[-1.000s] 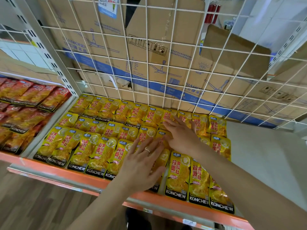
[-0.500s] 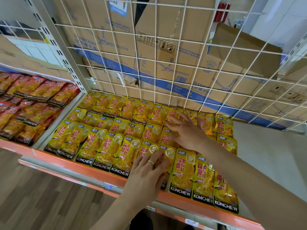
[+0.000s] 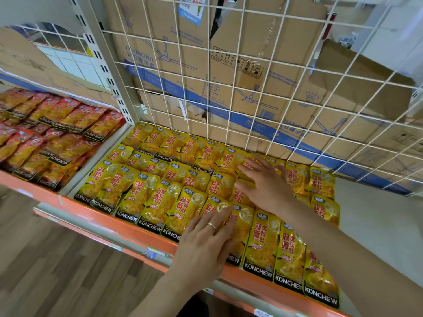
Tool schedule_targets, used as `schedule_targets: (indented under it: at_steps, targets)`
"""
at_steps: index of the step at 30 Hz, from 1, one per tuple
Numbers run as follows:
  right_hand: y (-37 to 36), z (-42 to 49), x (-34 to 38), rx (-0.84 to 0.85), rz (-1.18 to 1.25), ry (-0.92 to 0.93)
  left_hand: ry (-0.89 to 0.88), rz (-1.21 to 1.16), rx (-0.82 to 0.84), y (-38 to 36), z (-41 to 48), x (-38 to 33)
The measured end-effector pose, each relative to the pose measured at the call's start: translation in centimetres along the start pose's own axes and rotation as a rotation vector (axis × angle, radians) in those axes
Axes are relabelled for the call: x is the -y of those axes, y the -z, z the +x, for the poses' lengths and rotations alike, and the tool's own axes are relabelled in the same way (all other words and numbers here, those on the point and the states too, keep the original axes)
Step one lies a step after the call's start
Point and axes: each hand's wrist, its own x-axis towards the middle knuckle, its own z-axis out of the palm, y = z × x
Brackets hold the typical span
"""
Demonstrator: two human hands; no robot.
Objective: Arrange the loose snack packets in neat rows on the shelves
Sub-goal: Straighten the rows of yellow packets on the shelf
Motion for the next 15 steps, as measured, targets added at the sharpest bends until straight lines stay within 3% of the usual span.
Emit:
schedule_targets:
  at_steps: [3,8,15]
  targets:
    - [-0.2,1.4,1.7,0.006,0.016,0.058,0.059,0.055,-0.042,0.8,-0.7,1.8]
    - [-1.5,3.5,3.9,0.170,-0.057,0.028,0.107,0.113,-0.026,1.0,-1.3,3.0]
    - [-1.3,3.4,3.4,0.210,-0.081,0.021,0.124,0.134,-0.080,0.5,-1.6,2.7]
